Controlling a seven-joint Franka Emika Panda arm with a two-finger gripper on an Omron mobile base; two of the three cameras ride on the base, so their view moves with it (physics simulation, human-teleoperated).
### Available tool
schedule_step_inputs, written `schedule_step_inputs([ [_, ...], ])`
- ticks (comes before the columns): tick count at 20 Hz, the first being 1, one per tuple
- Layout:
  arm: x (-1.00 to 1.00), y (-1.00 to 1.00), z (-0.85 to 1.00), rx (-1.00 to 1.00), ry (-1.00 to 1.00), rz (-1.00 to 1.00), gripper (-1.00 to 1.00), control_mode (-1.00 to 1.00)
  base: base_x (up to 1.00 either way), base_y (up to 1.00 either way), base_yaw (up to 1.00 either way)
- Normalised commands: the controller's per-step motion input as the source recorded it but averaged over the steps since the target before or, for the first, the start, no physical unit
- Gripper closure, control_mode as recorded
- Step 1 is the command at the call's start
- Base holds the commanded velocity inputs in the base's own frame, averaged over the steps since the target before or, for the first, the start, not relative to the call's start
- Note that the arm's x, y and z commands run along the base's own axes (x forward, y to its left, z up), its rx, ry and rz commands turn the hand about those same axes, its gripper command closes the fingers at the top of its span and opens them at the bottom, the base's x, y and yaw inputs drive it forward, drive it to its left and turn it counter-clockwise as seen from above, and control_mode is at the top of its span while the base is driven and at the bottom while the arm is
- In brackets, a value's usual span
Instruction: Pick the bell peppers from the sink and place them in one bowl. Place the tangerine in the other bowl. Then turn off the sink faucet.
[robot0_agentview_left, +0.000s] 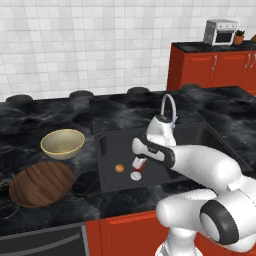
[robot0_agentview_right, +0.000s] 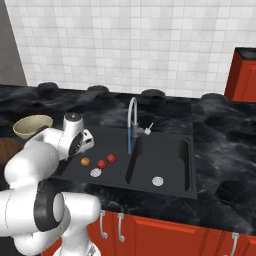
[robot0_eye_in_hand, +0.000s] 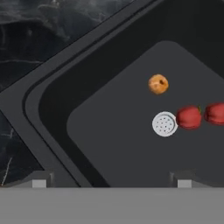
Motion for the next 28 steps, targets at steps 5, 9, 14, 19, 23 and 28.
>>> schedule_step_inputs([
  [5, 0.34, 0.01, -0.39, 0.0, 0.11, 0.0, -1.0, -1.0, 0.0, 0.0, 0.0],
  [9, 0.39, 0.03, -0.36, 0.0, 0.1, 0.0, -1.0, -1.0, 0.0, 0.0, 0.0],
  [14, 0.39, 0.12, -0.35, 0.0, 0.06, 0.0, -1.0, -1.0, 0.0, 0.0, 0.0],
  [19, 0.39, 0.19, -0.32, 0.0, 0.02, 0.0, -1.0, -1.0, 0.0, 0.0, 0.0],
  [23, 0.36, 0.18, -0.37, 0.0, 0.02, 0.0, -1.0, -1.0, 0.0, 0.0, 0.0],
  [28, 0.37, 0.16, -0.36, 0.0, 0.0, 0.0, -1.0, -1.0, 0.0, 0.0, 0.0],
])
